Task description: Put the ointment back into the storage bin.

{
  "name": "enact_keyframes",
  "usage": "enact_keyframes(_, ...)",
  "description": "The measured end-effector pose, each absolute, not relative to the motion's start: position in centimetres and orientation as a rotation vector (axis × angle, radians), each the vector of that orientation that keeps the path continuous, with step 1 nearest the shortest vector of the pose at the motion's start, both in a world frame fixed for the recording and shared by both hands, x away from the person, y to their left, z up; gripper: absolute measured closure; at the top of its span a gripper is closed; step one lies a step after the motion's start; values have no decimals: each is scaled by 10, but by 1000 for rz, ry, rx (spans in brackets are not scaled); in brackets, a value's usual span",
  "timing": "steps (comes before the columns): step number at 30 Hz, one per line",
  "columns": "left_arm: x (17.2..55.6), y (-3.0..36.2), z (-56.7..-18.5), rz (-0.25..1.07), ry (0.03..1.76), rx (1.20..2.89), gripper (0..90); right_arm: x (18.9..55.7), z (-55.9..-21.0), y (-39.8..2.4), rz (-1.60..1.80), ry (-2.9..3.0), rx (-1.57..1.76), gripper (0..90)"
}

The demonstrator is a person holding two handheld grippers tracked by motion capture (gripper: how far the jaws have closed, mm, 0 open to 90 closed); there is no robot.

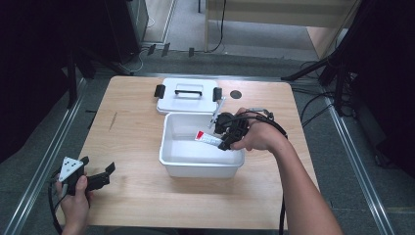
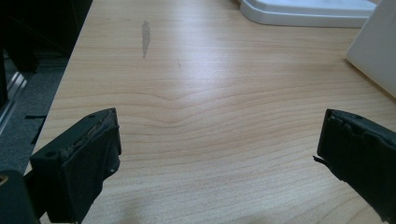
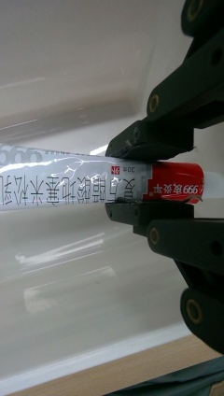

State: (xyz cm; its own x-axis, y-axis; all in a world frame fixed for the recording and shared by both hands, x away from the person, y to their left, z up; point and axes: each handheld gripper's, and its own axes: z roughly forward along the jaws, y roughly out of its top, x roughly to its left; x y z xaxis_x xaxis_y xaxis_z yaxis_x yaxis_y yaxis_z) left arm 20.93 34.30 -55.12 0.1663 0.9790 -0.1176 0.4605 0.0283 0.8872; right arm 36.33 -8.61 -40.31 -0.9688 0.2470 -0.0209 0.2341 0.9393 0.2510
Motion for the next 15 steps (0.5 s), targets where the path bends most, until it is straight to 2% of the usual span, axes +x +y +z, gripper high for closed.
enact_keyframes(15, 209, 343, -551, 743, 1425, 1564, 0, 365, -425, -78, 306, 3077, 369, 720)
